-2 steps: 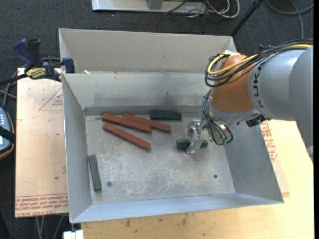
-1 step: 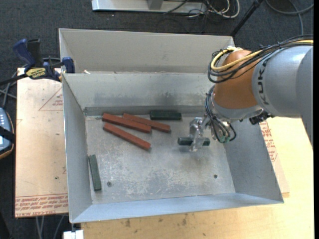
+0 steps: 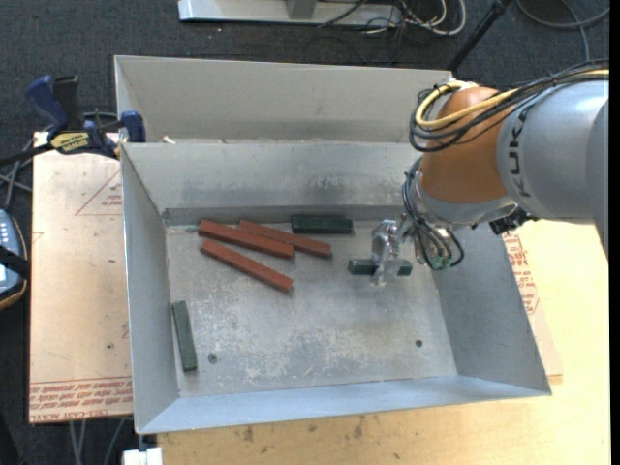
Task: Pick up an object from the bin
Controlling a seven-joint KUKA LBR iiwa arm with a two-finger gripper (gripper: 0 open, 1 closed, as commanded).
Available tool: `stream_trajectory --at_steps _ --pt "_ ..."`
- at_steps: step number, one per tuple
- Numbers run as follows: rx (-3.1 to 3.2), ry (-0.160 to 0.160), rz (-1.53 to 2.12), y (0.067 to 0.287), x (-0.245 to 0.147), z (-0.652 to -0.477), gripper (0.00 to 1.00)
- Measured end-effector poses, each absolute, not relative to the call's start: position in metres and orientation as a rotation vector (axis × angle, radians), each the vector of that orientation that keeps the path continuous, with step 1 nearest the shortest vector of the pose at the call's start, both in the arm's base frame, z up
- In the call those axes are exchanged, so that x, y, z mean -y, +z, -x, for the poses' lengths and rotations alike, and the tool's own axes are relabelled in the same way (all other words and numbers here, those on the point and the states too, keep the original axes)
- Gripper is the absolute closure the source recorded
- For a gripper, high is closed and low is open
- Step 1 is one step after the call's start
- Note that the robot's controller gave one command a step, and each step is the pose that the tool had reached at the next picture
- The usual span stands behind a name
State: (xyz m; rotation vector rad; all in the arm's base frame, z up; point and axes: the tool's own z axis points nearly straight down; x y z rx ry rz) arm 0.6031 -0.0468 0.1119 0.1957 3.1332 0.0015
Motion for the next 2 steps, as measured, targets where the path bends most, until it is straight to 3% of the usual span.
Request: stream_trajectory --at_steps 2 --pt "-3.13 0.001 -0.195 0.1221 0.0468 -0.6033 1.0"
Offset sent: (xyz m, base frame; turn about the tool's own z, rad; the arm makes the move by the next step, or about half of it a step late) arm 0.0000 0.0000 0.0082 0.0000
